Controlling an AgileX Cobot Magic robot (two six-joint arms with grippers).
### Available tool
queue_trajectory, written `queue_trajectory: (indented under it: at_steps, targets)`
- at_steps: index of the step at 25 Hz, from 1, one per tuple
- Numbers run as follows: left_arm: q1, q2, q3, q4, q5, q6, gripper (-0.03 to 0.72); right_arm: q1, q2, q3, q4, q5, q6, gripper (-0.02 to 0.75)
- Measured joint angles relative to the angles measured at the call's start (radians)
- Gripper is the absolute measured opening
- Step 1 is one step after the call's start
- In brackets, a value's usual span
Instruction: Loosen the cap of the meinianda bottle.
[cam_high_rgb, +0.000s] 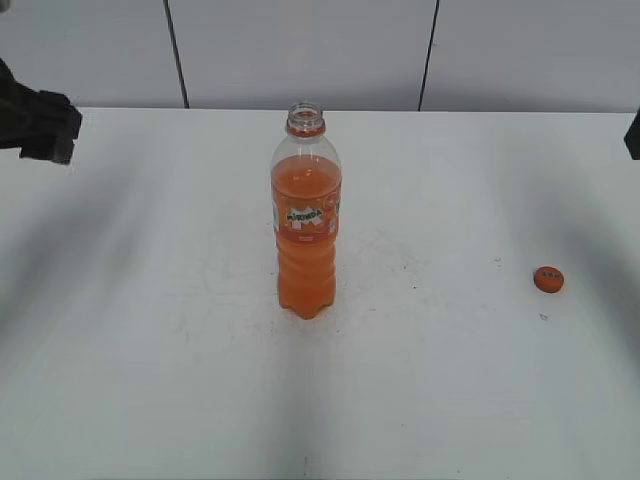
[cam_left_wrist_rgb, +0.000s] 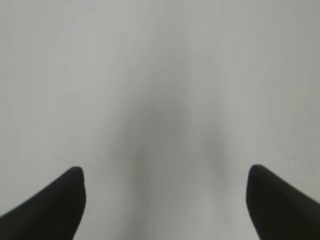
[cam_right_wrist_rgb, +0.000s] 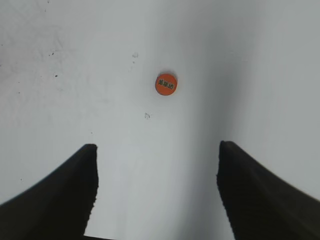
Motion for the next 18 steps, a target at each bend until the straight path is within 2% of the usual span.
queue_trajectory:
  at_steps: [2, 4, 7, 12, 18]
  targets:
    - [0.0, 0.0, -0.035, -0.189, 0.132, 0.167, 0.593, 0.0, -0.013, 0.0, 0.0, 0.035, 0.0, 0.556]
    - [0.0, -0.001, -0.068, -0.317, 0.23, 0.292, 0.59, 0.0, -0.018, 0.0, 0.0, 0.074, 0.0, 0.556]
    - [-0.001, -0.007, -0.081, -0.427, 0.355, 0.355, 0.589, 0.0, -0.029, 0.01, -0.001, 0.091, 0.011, 0.556]
    - [-0.001, -0.072, -0.057, -0.438, 0.542, 0.388, 0.588, 0.0, -0.134, 0.148, 0.0, 0.091, 0.027, 0.556]
    - [-0.001, -0.336, 0.052, -0.421, 0.605, 0.395, 0.587, 0.0, -0.381, 0.396, 0.0, 0.095, 0.029, 0.556]
